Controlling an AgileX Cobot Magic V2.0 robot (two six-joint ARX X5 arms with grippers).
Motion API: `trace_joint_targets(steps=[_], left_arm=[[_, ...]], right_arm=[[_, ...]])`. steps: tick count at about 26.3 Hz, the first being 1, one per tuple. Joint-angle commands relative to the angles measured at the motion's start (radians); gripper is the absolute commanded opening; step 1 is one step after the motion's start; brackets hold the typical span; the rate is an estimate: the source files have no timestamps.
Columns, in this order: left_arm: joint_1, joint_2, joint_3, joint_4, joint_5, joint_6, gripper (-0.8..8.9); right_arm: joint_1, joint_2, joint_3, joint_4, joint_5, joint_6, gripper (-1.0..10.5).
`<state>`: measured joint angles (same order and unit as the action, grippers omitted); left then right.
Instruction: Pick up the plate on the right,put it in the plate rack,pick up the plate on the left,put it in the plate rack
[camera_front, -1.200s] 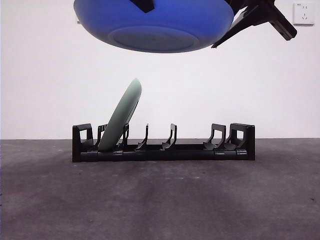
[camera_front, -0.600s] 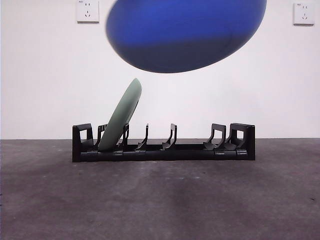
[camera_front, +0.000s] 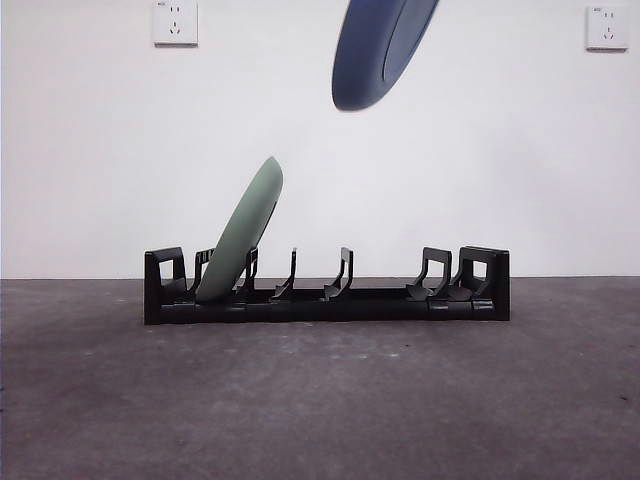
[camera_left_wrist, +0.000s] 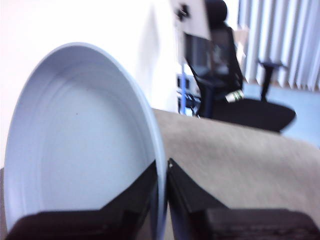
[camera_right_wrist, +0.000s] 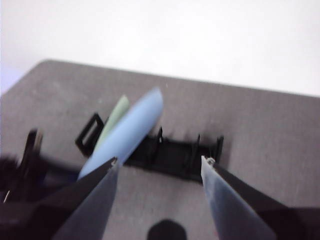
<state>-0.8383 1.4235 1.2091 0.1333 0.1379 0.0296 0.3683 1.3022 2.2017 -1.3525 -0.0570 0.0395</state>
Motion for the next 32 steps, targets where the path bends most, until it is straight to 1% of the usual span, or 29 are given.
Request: trace_joint_targets(steps=[1, 4, 7, 10, 12, 19, 26, 32], left_arm=[[0.026, 0.052, -0.006, 0.077, 0.000, -0.114, -0.08], [0.058, 0.107, -0.006, 0.145, 0.000, -0.151, -0.08], [0.093, 0.159, -0.006, 0.200, -0.012, -0.166, -0.08], [0.134, 0.206, -0.006, 0.248, -0.013, -0.213, -0.08], [0.157, 0.235, -0.006, 0.276, -0.015, -0.239, -0.08], [0.219, 0.320, -0.006, 0.325, -0.013, -0.270, -0.09], [0.227, 0.390, -0.006, 0.373, -0.009, -0.296, -0.09], [0.228, 0.427, -0.006, 0.382, -0.033, -0.298, -0.09]], right_arm=[[0.005, -0.017, -0.012, -0.024, -0.027, -0.014, 2.8], [0.005, -0.039, -0.018, -0.024, -0.113, -0.007, 2.8], [0.005, -0.052, -0.021, -0.024, -0.202, 0.001, 2.8], [0.005, -0.066, -0.029, -0.024, -0.247, 0.002, 2.8], [0.005, -0.072, -0.034, -0.024, -0.254, 0.002, 2.8], [0.005, -0.083, -0.069, -0.024, -0.258, 0.002, 2.8], [0.005, -0.083, -0.145, -0.024, -0.259, -0.015, 2.8], [0.005, -0.083, -0.212, -0.024, -0.275, -0.018, 2.8]])
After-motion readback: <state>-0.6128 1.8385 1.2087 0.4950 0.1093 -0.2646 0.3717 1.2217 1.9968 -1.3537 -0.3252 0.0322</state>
